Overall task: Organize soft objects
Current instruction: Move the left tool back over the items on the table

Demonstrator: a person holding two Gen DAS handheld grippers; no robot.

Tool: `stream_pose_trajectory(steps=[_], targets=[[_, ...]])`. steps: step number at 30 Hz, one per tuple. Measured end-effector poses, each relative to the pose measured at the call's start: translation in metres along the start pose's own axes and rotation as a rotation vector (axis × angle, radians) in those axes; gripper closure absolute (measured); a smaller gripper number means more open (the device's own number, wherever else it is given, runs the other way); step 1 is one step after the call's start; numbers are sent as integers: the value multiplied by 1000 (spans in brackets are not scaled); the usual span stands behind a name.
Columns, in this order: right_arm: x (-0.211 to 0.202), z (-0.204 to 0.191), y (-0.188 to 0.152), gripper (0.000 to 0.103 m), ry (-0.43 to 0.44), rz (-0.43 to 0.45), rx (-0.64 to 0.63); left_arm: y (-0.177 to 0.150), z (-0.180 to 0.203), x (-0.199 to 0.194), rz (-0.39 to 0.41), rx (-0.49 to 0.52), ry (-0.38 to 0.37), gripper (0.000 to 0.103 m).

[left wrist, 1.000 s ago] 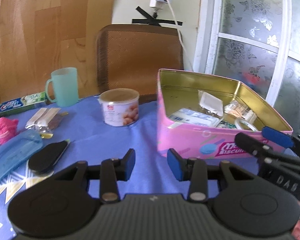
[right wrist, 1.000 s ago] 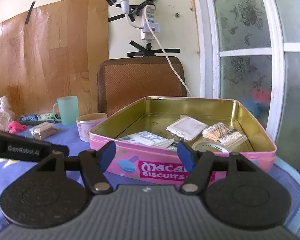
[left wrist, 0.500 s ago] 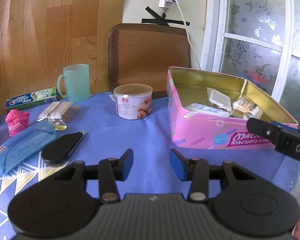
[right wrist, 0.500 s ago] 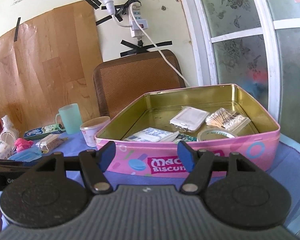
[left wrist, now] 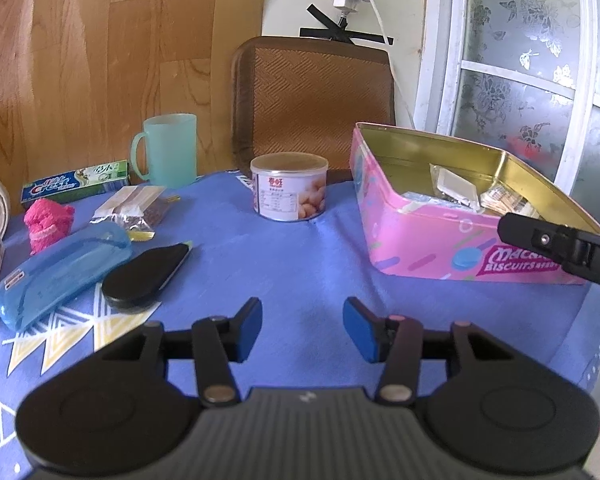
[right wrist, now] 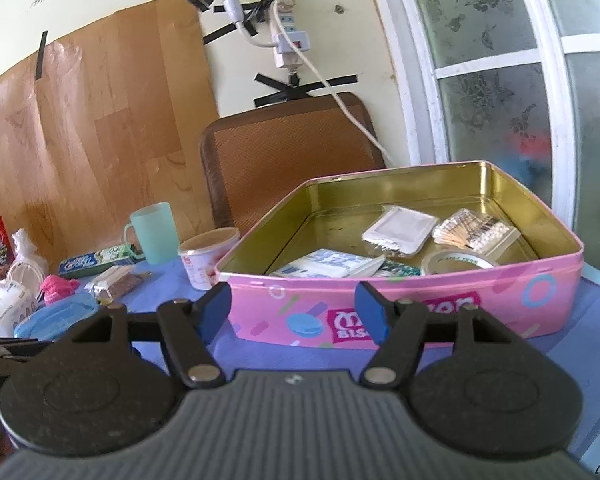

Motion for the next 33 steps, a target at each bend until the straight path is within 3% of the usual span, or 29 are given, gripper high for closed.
stream_pose_trajectory(steps=[17,29,33], targets=[[15,-38,-13,33,59,-56,-63,-16,-52,-14,2,-72,53,52],[28,-85,-28,33,149,-100,-154,-25,-139,-39,36,-196,227,51],[34,-95,-35,33,161,-98,-178,-28,-152,-45,61,-279,176,51]])
Point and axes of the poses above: each gripper's, at about its wrist camera, not at the fingertips, and x roughly the way its jaws point, z to its right, y to its top, the point moved 6 cm from there along x, roughly the way its jaws point, and after that the axes turned 2 degrees about -y, right-handed, at the moved point
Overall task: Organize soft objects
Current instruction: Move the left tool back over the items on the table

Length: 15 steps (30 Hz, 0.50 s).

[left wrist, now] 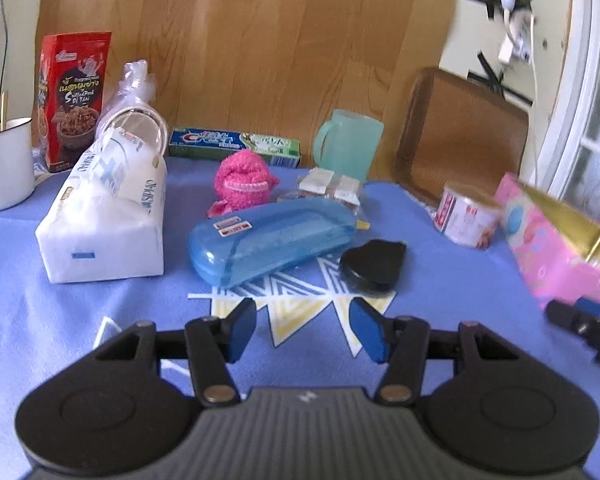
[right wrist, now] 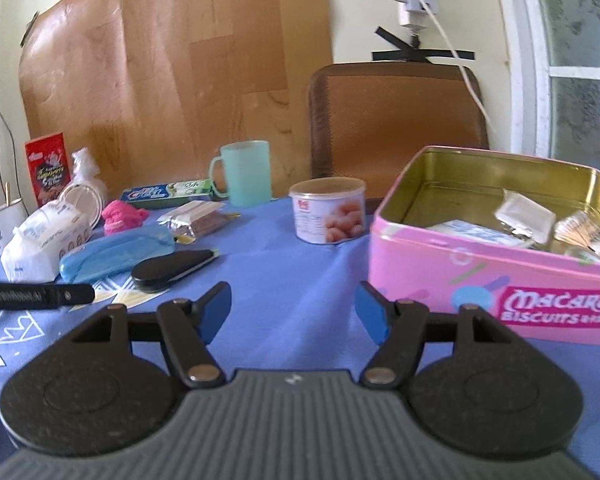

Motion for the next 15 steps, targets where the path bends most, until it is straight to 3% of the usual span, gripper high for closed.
stream_pose_trajectory(steps=[8,15], targets=[[8,-7,-5,33,32,-2,-14,-1,21,-10,70,107,-31,47],[7,-10,-6,33,60,8,-17,0,15,-9,63,73,-42,45]])
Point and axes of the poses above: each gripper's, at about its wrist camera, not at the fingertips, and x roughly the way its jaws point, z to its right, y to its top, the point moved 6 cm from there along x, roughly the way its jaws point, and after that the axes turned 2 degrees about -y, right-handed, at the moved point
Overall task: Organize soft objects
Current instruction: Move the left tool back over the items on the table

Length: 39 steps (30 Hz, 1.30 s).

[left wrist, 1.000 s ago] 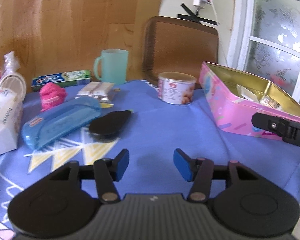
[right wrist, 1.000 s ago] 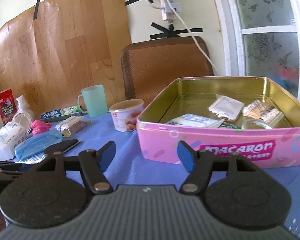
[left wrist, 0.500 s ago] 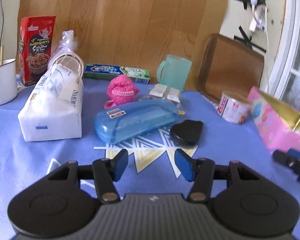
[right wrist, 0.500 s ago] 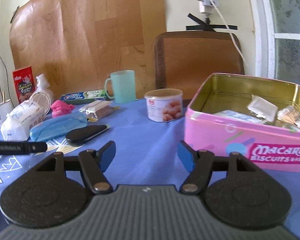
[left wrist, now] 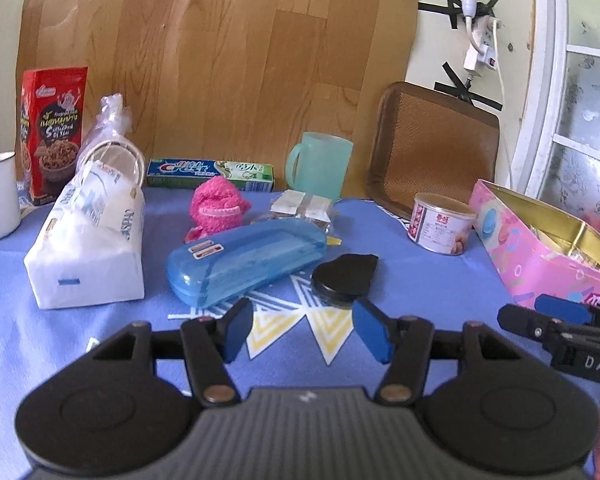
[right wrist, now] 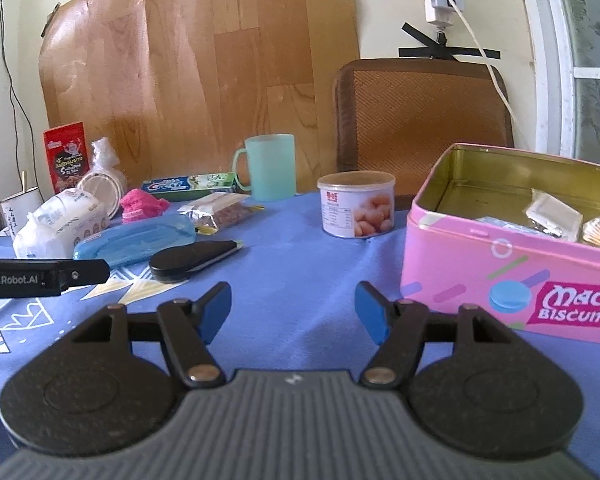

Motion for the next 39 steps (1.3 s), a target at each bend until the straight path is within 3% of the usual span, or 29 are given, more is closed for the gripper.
stream_pose_trajectory(steps=[3,32,35,39], targets=[[0,0,0,33,7,-1,7,0,-3,0,3,-15,-3,40],[-6,0,0,28,44,46,21,-2,-4,2,-11,-33,-3,40],[-7,-2,0,28,39,46,14,-1,-4,1,-7,-35,-6,33],[-6,-3,0,28,35,43,10,-1,-3,1,-3,-36,-13,33]])
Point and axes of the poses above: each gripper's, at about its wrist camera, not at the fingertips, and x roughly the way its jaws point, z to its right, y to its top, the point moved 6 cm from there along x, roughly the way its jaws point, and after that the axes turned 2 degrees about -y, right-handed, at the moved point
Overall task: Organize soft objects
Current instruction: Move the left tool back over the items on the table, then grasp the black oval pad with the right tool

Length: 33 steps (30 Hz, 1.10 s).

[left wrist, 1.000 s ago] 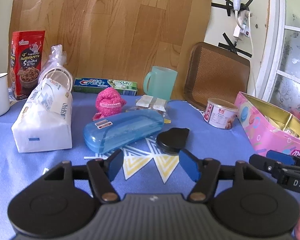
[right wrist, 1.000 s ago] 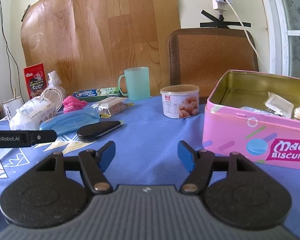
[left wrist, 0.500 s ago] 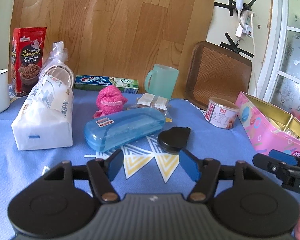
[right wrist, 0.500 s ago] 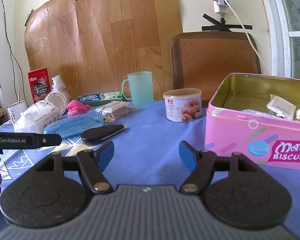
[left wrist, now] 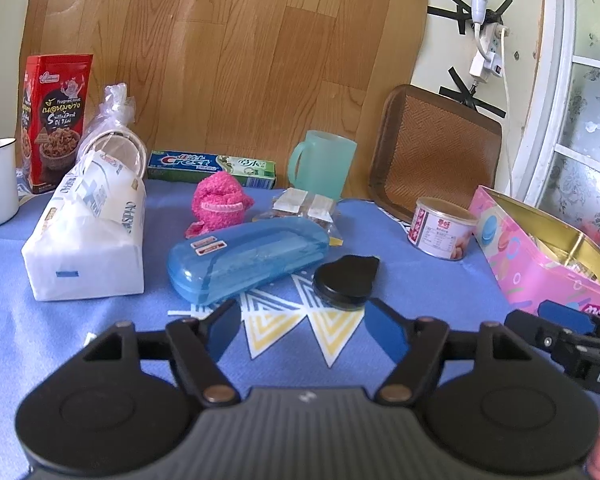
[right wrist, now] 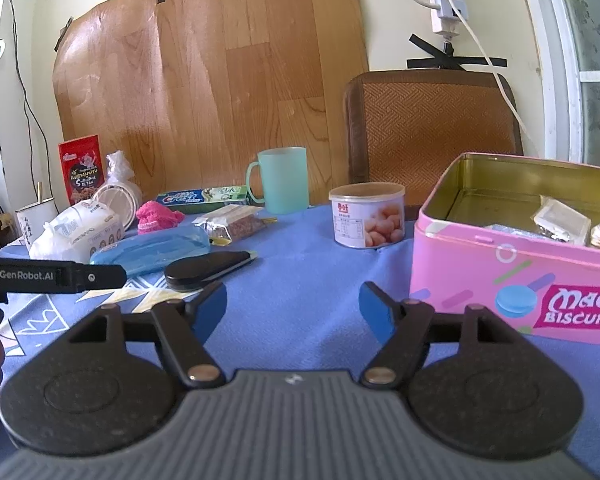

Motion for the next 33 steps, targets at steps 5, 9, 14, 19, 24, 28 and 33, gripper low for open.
stream_pose_trajectory(steps=[5,9,14,19,24,28,33], targets=[[1,0,0,28,0,-7,-2,0,-1,-1,4,-8,-9,33],[1,1,-1,27,-3,-10,-1,1,-2,-2,6,-18,-16,33],[2,0,-2,27,-8,-15,-5,2,-4,-3,16,-32,-22,33],[3,0,-2,27,-14,-23,-7,2,-5,-5,22,-44,-27,33],[3,0,-2,27,-18,-27,-10,3,-6,-6,27,-47,-31,33],[3,0,-2,27,-18,-28,-11,3,-6,-6,31,-49,-31,33],[8,0,-3,27,-35,-59,-19,4,-9,-9,48,-66,-18,33]])
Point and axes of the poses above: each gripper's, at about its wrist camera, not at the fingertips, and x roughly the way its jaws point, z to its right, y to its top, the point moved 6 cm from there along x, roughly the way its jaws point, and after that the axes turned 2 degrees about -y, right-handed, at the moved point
